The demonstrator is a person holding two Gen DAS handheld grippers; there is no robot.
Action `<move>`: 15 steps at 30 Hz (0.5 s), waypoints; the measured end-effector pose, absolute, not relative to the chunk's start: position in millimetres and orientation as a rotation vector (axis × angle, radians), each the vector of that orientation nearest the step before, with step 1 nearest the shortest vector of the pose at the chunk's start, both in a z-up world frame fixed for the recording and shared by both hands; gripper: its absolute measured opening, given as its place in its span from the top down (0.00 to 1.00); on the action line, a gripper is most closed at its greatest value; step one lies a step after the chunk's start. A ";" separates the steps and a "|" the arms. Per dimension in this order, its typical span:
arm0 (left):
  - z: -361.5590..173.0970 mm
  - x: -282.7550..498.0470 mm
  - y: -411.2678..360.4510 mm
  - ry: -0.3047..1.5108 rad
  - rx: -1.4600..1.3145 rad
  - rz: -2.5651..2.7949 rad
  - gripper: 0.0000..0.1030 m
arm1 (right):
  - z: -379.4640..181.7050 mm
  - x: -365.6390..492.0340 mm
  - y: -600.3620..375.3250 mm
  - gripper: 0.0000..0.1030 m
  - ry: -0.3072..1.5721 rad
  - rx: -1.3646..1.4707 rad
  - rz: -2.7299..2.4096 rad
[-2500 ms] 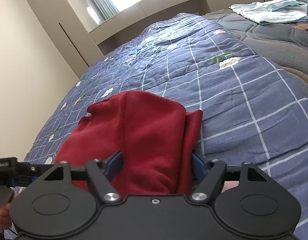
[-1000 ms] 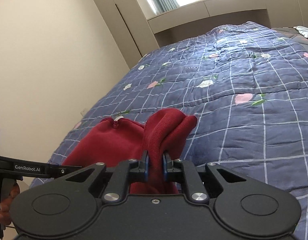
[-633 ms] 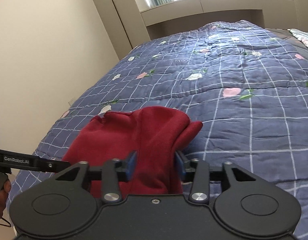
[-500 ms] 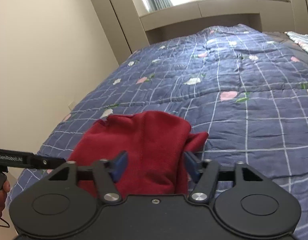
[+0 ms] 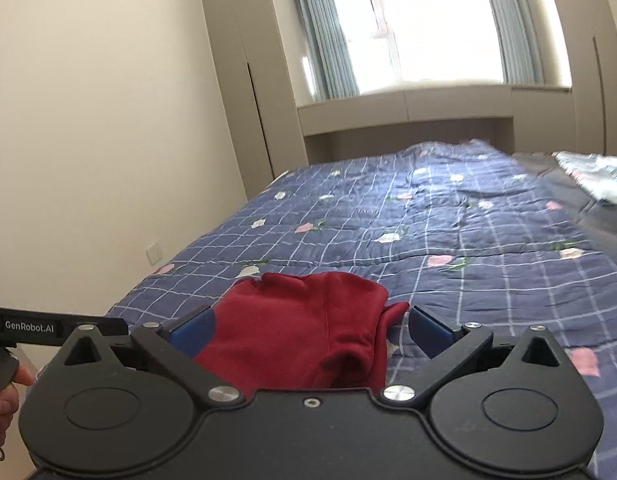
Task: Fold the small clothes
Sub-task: 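Lay the folded sweater down, open both tools and withdraw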
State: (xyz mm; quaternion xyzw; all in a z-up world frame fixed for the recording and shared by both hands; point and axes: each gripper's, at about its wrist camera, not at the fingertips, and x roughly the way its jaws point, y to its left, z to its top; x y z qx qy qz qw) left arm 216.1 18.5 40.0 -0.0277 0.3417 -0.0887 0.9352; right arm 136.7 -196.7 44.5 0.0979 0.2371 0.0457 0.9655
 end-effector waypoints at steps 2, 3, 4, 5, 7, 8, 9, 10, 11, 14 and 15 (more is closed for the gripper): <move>36.7 193.8 22.3 0.682 -0.041 -0.176 0.00 | 45.1 114.8 -189.0 0.01 0.468 0.183 0.081; 34.7 183.8 24.1 0.678 -0.034 -0.173 0.00 | 44.6 105.0 -185.9 0.01 0.464 0.179 0.076; 32.7 174.0 26.5 0.674 -0.031 -0.171 0.00 | 44.5 94.9 -181.9 0.01 0.462 0.176 0.069; 30.3 163.6 28.9 0.669 -0.030 -0.171 0.00 | 43.9 84.7 -178.9 0.01 0.459 0.177 0.060; 25.7 147.1 32.6 0.661 -0.024 -0.173 0.00 | 42.1 68.8 -172.7 0.01 0.461 0.175 0.052; 23.3 139.1 34.9 0.655 -0.021 -0.172 0.00 | 40.7 61.1 -169.4 0.01 0.462 0.170 0.051; 21.7 131.7 37.6 0.648 -0.020 -0.171 0.00 | 39.4 54.6 -165.9 0.01 0.463 0.161 0.049; 18.7 123.6 39.8 0.641 -0.020 -0.167 0.00 | 38.3 48.2 -162.3 0.01 0.462 0.150 0.047; 16.2 117.3 42.1 0.641 -0.020 -0.167 0.00 | 36.9 42.5 -158.5 0.01 0.465 0.137 0.045; 10.1 101.3 47.4 0.647 -0.019 -0.162 0.00 | 31.7 27.3 -146.9 0.01 0.485 0.110 0.036; 8.2 96.5 49.2 0.648 -0.022 -0.157 0.00 | 29.8 22.2 -144.5 0.01 0.487 0.106 0.035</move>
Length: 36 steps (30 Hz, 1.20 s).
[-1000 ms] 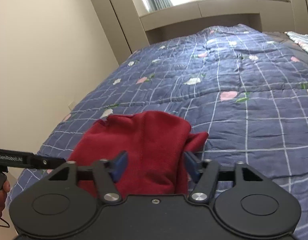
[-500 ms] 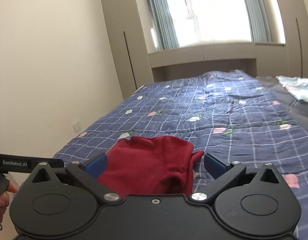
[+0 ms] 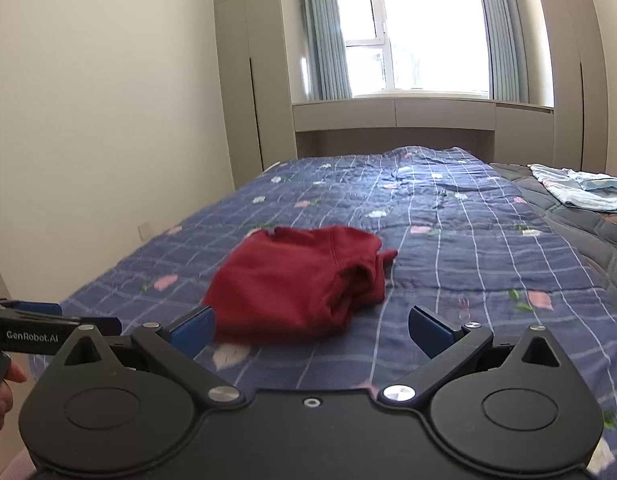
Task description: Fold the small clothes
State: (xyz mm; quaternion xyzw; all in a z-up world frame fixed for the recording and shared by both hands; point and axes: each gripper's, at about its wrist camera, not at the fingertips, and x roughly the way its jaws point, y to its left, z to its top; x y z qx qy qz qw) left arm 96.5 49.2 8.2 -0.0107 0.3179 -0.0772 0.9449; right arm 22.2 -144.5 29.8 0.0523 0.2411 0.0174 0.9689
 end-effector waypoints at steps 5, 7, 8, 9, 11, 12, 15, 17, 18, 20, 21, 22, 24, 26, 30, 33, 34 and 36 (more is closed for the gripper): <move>1.8 74.8 58.8 0.650 -0.027 -0.147 0.00 | 20.7 -0.9 -133.6 0.01 0.510 0.086 0.034; 1.4 66.6 62.5 0.644 -0.024 -0.140 0.00 | 20.3 -9.4 -131.5 0.01 0.507 0.083 0.034; 1.3 62.3 64.1 0.641 -0.022 -0.135 0.00 | 20.3 -12.5 -130.8 0.01 0.504 0.083 0.031; 1.9 58.1 65.7 0.638 -0.020 -0.130 0.00 | 20.6 -15.1 -130.8 0.01 0.500 0.086 0.030; 3.9 50.9 68.7 0.628 -0.022 -0.124 0.00 | 21.9 -19.7 -131.0 0.01 0.492 0.090 0.027; 4.7 47.2 70.3 0.623 -0.023 -0.123 0.00 | 23.3 -22.5 -131.4 0.01 0.488 0.088 0.028; 9.1 38.3 71.1 0.609 -0.027 -0.121 0.00 | 26.5 -28.8 -129.9 0.01 0.474 0.082 0.028; 11.7 32.1 71.1 0.599 -0.027 -0.127 0.00 | 28.5 -34.5 -129.3 0.01 0.462 0.079 0.029; 13.0 29.7 70.7 0.596 -0.026 -0.129 0.00 | 29.5 -37.4 -129.1 0.01 0.459 0.079 0.029; 14.5 26.0 68.7 0.592 -0.024 -0.132 0.00 | 31.3 -41.4 -129.3 0.01 0.453 0.081 0.032; 15.2 24.4 67.9 0.589 -0.022 -0.132 0.00 | 32.1 -43.3 -129.8 0.01 0.448 0.081 0.034; 15.9 23.7 67.1 0.587 -0.020 -0.132 0.00 | 32.8 -44.5 -130.4 0.01 0.444 0.080 0.034; 16.8 22.0 65.6 0.584 -0.015 -0.131 0.00 | 34.8 -45.7 -132.4 0.01 0.435 0.083 0.030; 17.5 21.6 64.2 0.584 -0.011 -0.133 0.00 | 35.5 -47.1 -135.7 0.01 0.428 0.095 0.025; 18.1 22.1 61.8 0.585 -0.011 -0.128 0.00 | 35.3 -50.0 -141.2 0.01 0.429 0.114 0.014; 17.9 22.1 60.4 0.586 -0.008 -0.129 0.00 | 34.4 -52.2 -144.3 0.01 0.432 0.124 0.012; 18.0 21.5 59.9 0.586 -0.006 -0.129 0.00 | 34.3 -52.9 -144.8 0.01 0.432 0.125 0.012; 18.0 20.7 59.8 0.585 -0.006 -0.130 0.00 | 34.2 -53.2 -144.9 0.01 0.434 0.126 0.014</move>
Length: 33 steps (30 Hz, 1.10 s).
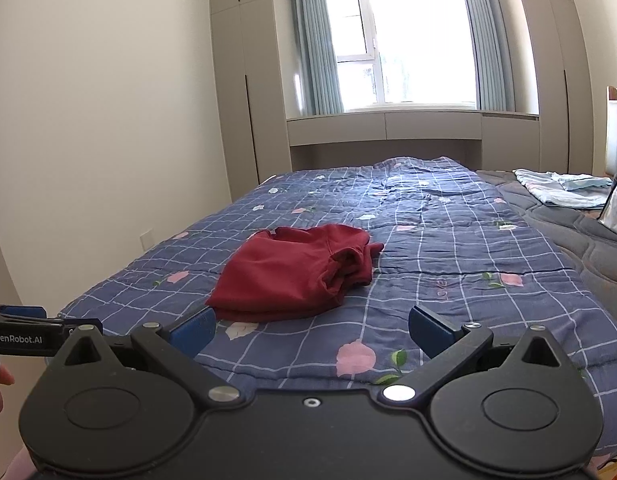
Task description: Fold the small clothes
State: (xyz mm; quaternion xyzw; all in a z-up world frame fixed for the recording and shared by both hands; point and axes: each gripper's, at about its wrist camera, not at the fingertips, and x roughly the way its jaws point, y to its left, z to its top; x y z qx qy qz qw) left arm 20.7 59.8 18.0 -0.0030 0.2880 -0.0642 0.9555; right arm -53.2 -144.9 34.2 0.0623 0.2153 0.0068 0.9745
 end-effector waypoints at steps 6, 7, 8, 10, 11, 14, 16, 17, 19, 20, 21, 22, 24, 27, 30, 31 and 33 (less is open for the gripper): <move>17.7 20.1 61.2 0.587 -0.012 -0.128 0.00 | 34.6 -53.3 -143.0 0.01 0.431 0.119 0.020; 17.6 19.9 61.4 0.588 -0.015 -0.127 0.00 | 34.3 -52.8 -142.5 0.01 0.432 0.117 0.021; 17.6 19.9 61.9 0.588 -0.019 -0.127 0.00 | 34.2 -52.6 -142.1 0.01 0.432 0.116 0.022; 17.9 19.1 62.3 0.587 -0.026 -0.128 0.00 | 34.1 -52.5 -141.8 0.01 0.432 0.114 0.023; 18.1 18.6 62.3 0.586 -0.027 -0.128 0.00 | 34.1 -52.5 -141.7 0.01 0.433 0.114 0.023; 18.7 18.4 61.6 0.581 -0.025 -0.132 0.00 | 34.0 -52.5 -141.5 0.01 0.434 0.112 0.025; 18.8 17.9 61.5 0.579 -0.024 -0.133 0.00 | 34.0 -52.5 -141.3 0.01 0.434 0.112 0.024; 18.9 17.9 61.3 0.579 -0.025 -0.133 0.00 | 33.9 -52.4 -141.4 0.01 0.434 0.113 0.025; 18.7 17.6 61.2 0.580 -0.026 -0.135 0.00 | 34.0 -52.5 -141.3 0.01 0.435 0.113 0.024; 18.7 17.6 61.3 0.580 -0.026 -0.134 0.00 | 33.8 -52.3 -141.1 0.01 0.435 0.112 0.024; 19.0 17.8 61.3 0.580 -0.026 -0.134 0.00 | 34.0 -52.5 -141.3 0.01 0.434 0.112 0.024; 19.0 17.7 61.4 0.579 -0.027 -0.134 0.00 | 34.0 -52.5 -141.2 0.01 0.434 0.112 0.024; 18.8 17.9 61.6 0.579 -0.027 -0.134 0.00 | 34.0 -52.5 -141.1 0.01 0.434 0.112 0.024; 18.8 17.8 61.9 0.579 -0.027 -0.134 0.00 | 34.0 -52.5 -141.1 0.01 0.435 0.112 0.025; 18.7 17.6 62.3 0.581 -0.030 -0.135 0.00 | 34.0 -52.5 -141.0 0.01 0.434 0.113 0.025; 18.6 17.5 62.4 0.582 -0.031 -0.136 0.00 | 34.0 -52.5 -140.9 0.01 0.434 0.112 0.025; 18.5 17.2 62.5 0.581 -0.031 -0.135 0.00 | 34.0 -52.4 -140.8 0.01 0.434 0.112 0.024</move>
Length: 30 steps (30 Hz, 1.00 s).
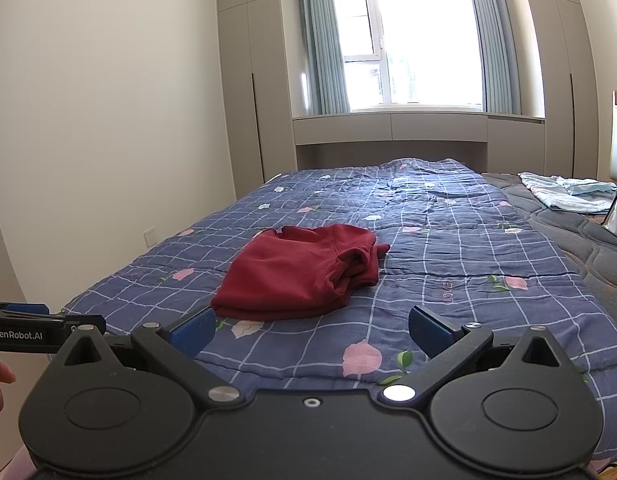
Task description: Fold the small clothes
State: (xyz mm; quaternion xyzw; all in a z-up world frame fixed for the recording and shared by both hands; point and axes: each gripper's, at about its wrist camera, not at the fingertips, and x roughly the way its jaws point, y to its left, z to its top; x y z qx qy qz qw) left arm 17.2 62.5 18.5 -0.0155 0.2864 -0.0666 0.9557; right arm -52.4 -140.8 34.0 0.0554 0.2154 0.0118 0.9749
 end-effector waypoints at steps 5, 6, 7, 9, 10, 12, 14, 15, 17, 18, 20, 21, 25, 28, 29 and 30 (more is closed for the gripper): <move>18.4 17.3 62.7 0.581 -0.033 -0.135 0.00 | 33.7 -52.1 -140.6 0.01 0.435 0.112 0.024; 18.3 17.2 62.8 0.581 -0.032 -0.135 0.00 | 33.9 -52.4 -140.8 0.01 0.435 0.112 0.024; 18.3 17.2 62.8 0.581 -0.032 -0.135 0.00 | 34.0 -52.4 -140.8 0.01 0.435 0.112 0.024; 18.4 17.1 62.8 0.582 -0.032 -0.136 0.00 | 34.3 -52.8 -140.4 0.01 0.435 0.113 0.024; 18.1 17.1 63.0 0.582 -0.032 -0.136 0.00 | 34.3 -52.9 -140.4 0.01 0.435 0.112 0.024; 17.8 17.2 63.0 0.583 -0.032 -0.135 0.00 | 34.3 -52.9 -140.5 0.01 0.435 0.112 0.024; 17.7 17.2 63.3 0.583 -0.033 -0.137 0.00 | 34.4 -52.9 -140.7 0.01 0.435 0.112 0.025; 17.6 17.2 63.3 0.585 -0.033 -0.138 0.00 | 34.3 -52.8 -140.5 0.01 0.435 0.112 0.025; 16.7 17.8 63.2 0.593 -0.034 -0.139 0.00 | 34.3 -52.8 -140.5 0.01 0.436 0.112 0.024; 16.2 18.2 63.2 0.597 -0.035 -0.139 0.00 | 34.3 -52.6 -140.8 0.01 0.437 0.113 0.025; 15.8 19.2 63.7 0.607 -0.039 -0.135 0.00 | 34.4 -52.7 -141.3 0.01 0.438 0.113 0.025; 15.6 19.0 63.9 0.610 -0.042 -0.130 0.00 | 34.4 -52.7 -141.3 0.01 0.438 0.113 0.026; 14.3 20.9 67.0 0.630 -0.052 -0.121 0.00 | 34.4 -52.7 -141.3 0.01 0.438 0.113 0.026; 13.8 21.2 68.7 0.631 -0.052 -0.107 0.00 | 34.2 -52.9 -141.3 0.01 0.439 0.113 0.027; 13.7 20.9 69.0 0.628 -0.050 -0.104 0.00 | 34.0 -52.9 -141.4 0.01 0.440 0.113 0.027; 14.2 21.0 69.3 0.627 -0.048 -0.101 0.00 | 34.0 -52.9 -141.3 0.01 0.440 0.112 0.027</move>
